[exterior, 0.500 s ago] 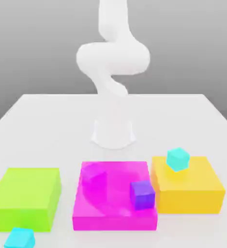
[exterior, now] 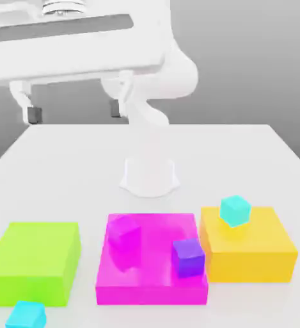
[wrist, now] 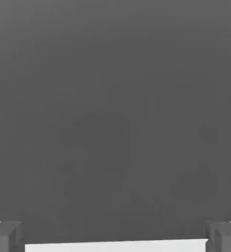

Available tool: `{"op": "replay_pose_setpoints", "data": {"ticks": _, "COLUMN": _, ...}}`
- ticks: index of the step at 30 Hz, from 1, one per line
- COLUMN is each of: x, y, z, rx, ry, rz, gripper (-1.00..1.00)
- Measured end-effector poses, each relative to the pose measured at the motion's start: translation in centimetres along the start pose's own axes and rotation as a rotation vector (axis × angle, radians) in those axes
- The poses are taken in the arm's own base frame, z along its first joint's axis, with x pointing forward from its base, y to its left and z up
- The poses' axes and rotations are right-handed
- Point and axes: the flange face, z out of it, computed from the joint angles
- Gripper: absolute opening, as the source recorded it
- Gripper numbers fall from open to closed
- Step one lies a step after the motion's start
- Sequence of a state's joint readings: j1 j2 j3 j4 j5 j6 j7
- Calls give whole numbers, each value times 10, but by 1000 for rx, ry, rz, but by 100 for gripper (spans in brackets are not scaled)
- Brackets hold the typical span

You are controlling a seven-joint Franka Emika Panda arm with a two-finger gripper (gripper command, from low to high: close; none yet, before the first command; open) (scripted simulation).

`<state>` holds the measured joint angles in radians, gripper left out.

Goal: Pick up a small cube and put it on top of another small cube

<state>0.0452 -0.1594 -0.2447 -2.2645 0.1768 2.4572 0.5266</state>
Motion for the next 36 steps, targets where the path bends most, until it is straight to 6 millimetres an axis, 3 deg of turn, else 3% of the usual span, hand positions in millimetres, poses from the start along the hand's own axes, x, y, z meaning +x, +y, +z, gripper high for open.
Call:
{"op": "replay_pose_setpoints", "data": {"ticks": 8, "x": 24, "y": 70, "z": 126, "rx": -154, "ry": -100, "rz": 46, "gripper": 0}}
{"op": "replay_pose_setpoints", "data": {"ticks": 15, "x": 25, "y": 151, "z": 220, "rx": -310, "ry": -167, "rz": 68, "gripper": 0}}
{"op": "replay_pose_setpoints", "data": {"ticks": 19, "x": 17, "y": 179, "z": 274, "rx": -340, "ry": -176, "rz": 69, "gripper": 0}}
{"op": "replay_pose_setpoints", "data": {"ticks": 20, "x": 14, "y": 185, "z": 287, "rx": -340, "ry": -177, "rz": 70, "gripper": -100}}
{"op": "replay_pose_setpoints", "data": {"ticks": 27, "x": 13, "y": 186, "z": 290, "rx": -341, "ry": -178, "rz": 70, "gripper": -100}}
{"op": "replay_pose_setpoints", "data": {"ticks": 31, "x": 21, "y": 169, "z": 244, "rx": -340, "ry": -180, "rz": 69, "gripper": -100}}
{"op": "replay_pose_setpoints", "data": {"ticks": 36, "x": -38, "y": 106, "z": 215, "rx": -296, "ry": -242, "rz": -35, "gripper": -100}}
